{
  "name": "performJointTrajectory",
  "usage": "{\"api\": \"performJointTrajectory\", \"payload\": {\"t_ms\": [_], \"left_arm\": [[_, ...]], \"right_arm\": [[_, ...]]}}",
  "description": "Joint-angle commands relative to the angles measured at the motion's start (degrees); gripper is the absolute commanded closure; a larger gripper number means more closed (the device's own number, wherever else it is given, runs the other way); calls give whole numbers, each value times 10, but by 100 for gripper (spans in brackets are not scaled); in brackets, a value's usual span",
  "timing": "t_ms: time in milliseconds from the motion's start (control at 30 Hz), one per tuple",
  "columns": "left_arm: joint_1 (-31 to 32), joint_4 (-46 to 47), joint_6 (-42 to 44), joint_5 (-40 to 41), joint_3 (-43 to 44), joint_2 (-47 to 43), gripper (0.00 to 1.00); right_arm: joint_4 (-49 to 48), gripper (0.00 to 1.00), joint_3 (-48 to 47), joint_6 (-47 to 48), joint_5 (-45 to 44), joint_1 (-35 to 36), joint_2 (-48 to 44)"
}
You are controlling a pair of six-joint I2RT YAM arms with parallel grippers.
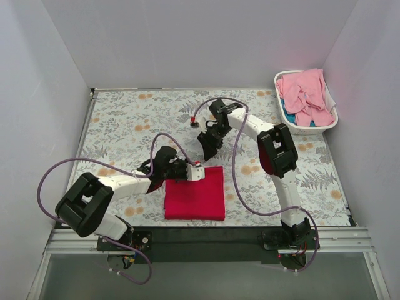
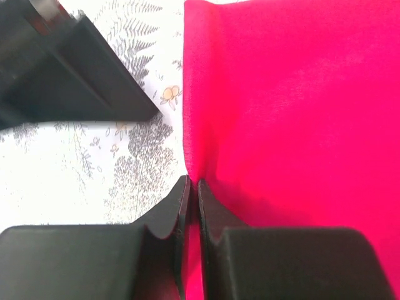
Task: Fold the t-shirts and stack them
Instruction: Fold the tshirt
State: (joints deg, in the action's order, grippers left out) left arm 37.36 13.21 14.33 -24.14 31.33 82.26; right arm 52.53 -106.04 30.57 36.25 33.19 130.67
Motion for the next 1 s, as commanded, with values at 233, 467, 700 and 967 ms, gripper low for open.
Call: {"api": "performJointTrajectory", "payload": {"t_ms": [233,467,700,967], "left_arm": [[-75,-73,-106,-12,93,1,66],[-206,-314,-333,-156,212,-40,57],[-289,-369,-471,-184,178,-37,53],[-310,-379,-500,-193,157,19,51]], "right_arm": [[2,41,23,-39,53,-105,-110],[-27,40,136,-68,132,-119,-178],[-112,53,218,-142,156,-99,-207],[-176,41,259,-159,81,-92,-195]]}}
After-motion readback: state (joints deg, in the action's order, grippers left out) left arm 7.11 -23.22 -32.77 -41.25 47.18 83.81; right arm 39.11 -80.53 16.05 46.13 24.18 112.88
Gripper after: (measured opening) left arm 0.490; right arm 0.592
